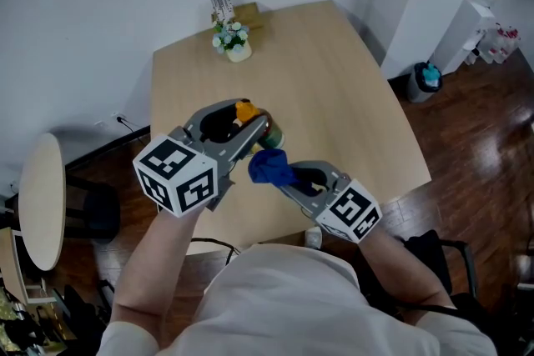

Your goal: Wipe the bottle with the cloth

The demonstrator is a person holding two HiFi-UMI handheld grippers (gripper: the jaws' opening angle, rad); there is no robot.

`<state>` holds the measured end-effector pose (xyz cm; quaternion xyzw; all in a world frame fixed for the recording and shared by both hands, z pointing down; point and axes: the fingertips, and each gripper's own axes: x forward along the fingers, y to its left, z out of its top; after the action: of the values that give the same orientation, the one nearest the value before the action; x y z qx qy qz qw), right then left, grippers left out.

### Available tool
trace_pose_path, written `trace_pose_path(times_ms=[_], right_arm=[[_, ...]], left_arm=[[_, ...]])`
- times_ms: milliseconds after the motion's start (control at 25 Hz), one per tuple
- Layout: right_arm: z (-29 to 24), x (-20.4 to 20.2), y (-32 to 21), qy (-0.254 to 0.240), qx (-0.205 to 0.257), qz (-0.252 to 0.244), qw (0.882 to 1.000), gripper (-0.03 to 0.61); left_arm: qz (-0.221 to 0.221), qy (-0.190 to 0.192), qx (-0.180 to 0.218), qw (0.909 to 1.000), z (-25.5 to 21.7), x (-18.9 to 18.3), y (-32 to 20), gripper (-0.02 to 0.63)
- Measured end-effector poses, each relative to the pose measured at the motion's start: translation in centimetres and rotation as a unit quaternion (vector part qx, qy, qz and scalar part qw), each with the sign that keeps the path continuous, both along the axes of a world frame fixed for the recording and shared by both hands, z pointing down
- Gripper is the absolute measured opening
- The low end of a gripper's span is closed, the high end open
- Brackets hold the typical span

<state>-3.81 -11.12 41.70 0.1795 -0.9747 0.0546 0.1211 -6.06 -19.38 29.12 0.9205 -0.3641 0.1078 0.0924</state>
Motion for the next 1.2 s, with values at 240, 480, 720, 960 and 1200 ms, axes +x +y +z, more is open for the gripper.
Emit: trace_pose_path(times_ms=[240,480,720,960,1200], right_arm=[[-5.6,-1.7,0.7,-0.018,0.054,-0.015,0.998,0.091],[-4.1,-2.6,-0.8,-0.038,0.029,0.030,0.998,0.091],[1.6,-2.2,-1.6,-0.001,-0.024,0.036,0.999,0.091],[6.3,-1.0,-2.1,0.015,-0.115,0.041,0.992,0.091],[3.6,-1.0,-3.0,-0.005,-0.109,0.043,0.993,0.091]], left_arm=[[0.004,0.001,-0.005,1.0000,0.2,0.9,0.2,0.160],[0.006,0.005,-0.004,1.0000,0.1,1.9,1.0,0.160],[0.004,0.009,-0.001,0.9999,-0.4,1.5,1.2,0.160],[0.006,0.013,0.011,0.9998,-1.9,1.3,1.2,0.160],[0.013,0.005,0.016,0.9998,-2.1,1.5,1.4,0.160]])
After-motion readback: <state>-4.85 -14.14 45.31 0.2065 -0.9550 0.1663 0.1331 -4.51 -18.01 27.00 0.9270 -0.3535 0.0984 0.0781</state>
